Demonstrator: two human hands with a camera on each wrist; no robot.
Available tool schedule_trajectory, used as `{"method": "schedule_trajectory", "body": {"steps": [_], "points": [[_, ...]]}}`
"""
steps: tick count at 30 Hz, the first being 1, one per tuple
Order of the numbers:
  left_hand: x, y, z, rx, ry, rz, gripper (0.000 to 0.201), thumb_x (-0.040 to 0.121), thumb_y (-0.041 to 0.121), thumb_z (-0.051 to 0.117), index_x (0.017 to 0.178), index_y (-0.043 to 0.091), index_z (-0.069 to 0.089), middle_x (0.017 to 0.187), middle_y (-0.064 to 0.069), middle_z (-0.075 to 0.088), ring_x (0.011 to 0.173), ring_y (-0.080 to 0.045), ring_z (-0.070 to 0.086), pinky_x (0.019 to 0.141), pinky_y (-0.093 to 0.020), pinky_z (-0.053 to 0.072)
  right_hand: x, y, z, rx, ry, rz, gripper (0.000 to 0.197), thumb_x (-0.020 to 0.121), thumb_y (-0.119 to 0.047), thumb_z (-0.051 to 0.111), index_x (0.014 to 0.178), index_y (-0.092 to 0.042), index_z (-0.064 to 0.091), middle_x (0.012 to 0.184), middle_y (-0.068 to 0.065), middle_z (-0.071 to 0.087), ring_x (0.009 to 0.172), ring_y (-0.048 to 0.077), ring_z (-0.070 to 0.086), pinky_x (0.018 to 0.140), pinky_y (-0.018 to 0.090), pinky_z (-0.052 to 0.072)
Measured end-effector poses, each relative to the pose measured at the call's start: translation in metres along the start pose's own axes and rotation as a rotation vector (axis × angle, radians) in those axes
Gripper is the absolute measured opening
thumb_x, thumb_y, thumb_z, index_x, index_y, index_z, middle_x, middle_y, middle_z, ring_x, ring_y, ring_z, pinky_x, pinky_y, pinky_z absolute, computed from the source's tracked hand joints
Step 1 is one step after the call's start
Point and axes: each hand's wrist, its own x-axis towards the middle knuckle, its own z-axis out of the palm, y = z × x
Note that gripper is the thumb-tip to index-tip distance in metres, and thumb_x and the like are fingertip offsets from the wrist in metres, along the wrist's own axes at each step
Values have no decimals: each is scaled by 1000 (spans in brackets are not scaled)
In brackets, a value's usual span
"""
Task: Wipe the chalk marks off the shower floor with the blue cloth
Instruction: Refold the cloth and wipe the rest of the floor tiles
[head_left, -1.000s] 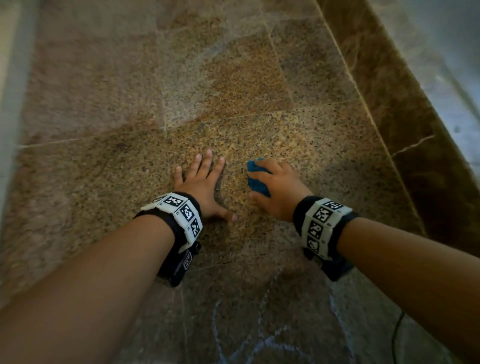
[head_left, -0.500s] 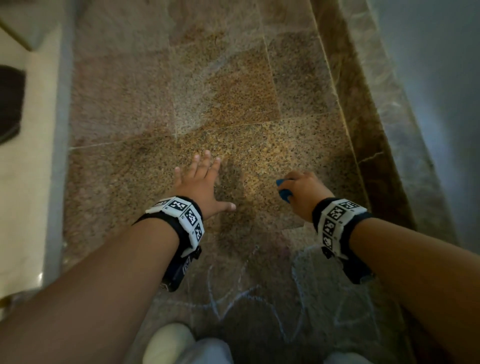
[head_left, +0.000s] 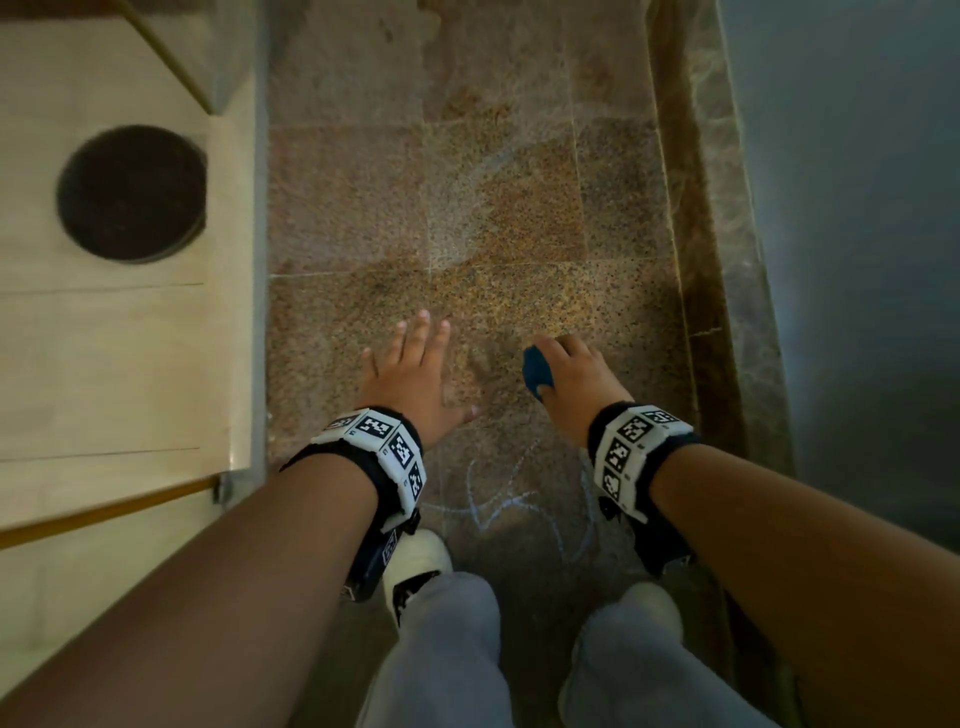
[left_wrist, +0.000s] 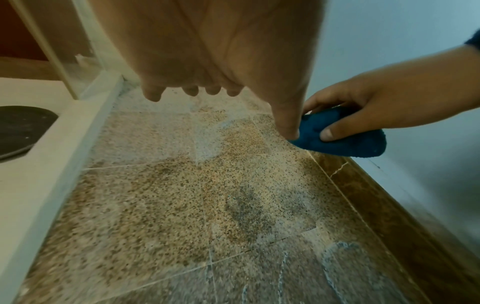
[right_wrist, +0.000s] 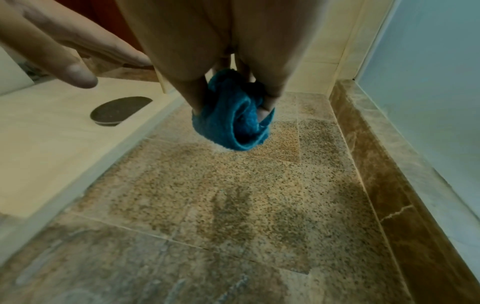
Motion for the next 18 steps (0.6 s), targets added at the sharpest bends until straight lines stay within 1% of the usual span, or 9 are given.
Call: {"method": "schedule_trajectory", "body": {"steps": [3, 7, 10, 13, 15, 18], "points": [[-20, -16, -10, -29, 28, -10, 99, 89, 61, 53, 152, 26, -15, 159, 3, -25, 147, -22, -17, 118, -50, -1, -8, -28, -4, 27, -14, -3, 54, 94, -12, 49, 143, -19, 29, 143, 7, 33, 129, 31, 32, 105, 41, 34], [-37, -29, -4, -74, 68, -42, 99, 89, 60, 54, 153, 26, -13, 159, 2, -23, 148, -22, -16, 119, -49, 0, -13, -47, 7, -7, -41, -37, 49, 94, -12, 49, 140, -18, 35, 142, 6, 35, 128, 32, 33, 104, 42, 38], [-49, -36, 9, -103, 90, -74, 96, 90, 57, 54, 153, 26, -10, 160, 2, -22, 148, -22, -14, 120, -50, 2, -17, -49, 18, -35, -75, -68, 48, 94, -9, 48, 140, -20, 36, 142, 4, 33, 127, 33, 34, 103, 41, 40], [-67, -39, 23, -97, 71, -104, 93, 92, 54, 53, 153, 25, -11, 160, 1, -22, 148, -23, -15, 120, -48, 3, -27, -47, 31, -69, -98, -69, 49, 94, -9, 48, 140, -20, 35, 140, 5, 33, 126, 33, 35, 102, 41, 41], [-76, -44, 31, -90, 64, -119, 93, 92, 54, 52, 153, 25, -12, 159, 1, -24, 148, -23, -15, 120, -48, 3, -33, -44, 37, -90, -111, -68, 50, 94, -7, 47, 140, -20, 34, 141, 6, 32, 127, 33, 33, 103, 40, 39], [-83, -58, 43, -111, 67, -141, 93, 92, 55, 52, 153, 26, -13, 159, 2, -23, 148, -23, -15, 120, -48, 3, -36, -44, 52, -92, -107, -80, 50, 94, -7, 47, 141, -20, 34, 141, 5, 32, 129, 31, 30, 105, 40, 37]]}}
